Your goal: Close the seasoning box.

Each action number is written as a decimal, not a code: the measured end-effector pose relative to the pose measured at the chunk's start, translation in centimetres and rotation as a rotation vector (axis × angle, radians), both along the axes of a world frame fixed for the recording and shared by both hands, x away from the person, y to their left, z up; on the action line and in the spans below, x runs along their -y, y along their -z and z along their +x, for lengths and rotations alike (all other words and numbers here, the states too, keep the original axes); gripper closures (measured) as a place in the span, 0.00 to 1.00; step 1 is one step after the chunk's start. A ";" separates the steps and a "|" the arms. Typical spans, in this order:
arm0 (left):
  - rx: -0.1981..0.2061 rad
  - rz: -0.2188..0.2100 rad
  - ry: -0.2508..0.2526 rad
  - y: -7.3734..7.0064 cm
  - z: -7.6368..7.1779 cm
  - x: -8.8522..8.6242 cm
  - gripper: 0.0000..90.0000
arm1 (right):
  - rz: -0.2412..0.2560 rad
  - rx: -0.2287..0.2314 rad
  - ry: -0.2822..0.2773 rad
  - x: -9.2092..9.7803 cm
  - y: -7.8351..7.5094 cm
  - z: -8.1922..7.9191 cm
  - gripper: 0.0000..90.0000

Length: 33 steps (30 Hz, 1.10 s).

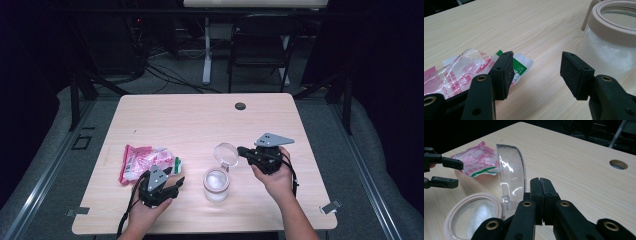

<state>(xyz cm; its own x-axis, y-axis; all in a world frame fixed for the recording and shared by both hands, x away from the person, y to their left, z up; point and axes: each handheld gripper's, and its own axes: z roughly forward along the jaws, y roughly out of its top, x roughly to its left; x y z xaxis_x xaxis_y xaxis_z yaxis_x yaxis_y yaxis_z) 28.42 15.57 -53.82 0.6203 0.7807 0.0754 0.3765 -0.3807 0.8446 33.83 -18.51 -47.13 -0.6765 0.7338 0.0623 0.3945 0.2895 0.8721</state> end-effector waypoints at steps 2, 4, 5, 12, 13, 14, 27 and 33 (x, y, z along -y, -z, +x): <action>0.000 0.002 0.001 0.0 0.0 0.0 0.49 | -0.001 0.000 -0.001 -0.1 0.0 0.0 1.00; 0.000 0.001 0.001 0.0 0.0 0.0 0.49 | 0.002 0.002 -0.006 -0.1 0.0 -0.1 1.00; 0.000 0.001 0.001 0.0 0.0 0.0 0.49 | 0.005 0.004 -0.006 -0.1 -0.1 -0.1 1.00; 0.001 0.004 0.002 0.0 0.0 0.0 0.49 | 0.008 0.005 -0.006 -0.2 -0.1 -0.1 1.00; 0.000 0.001 0.001 0.0 0.0 0.0 0.49 | 0.006 0.005 -0.007 -0.2 -0.1 -0.1 1.00; 0.000 0.002 0.001 0.0 0.0 0.0 0.49 | 0.005 0.005 -0.008 -0.2 -0.1 -0.1 1.00; 0.003 0.001 0.002 0.0 0.0 0.0 0.49 | 0.005 0.009 -0.011 -0.3 -0.2 -0.2 1.00; 0.002 0.002 0.002 0.0 0.0 0.0 0.49 | 0.005 0.011 -0.009 -0.4 -0.3 -0.3 1.00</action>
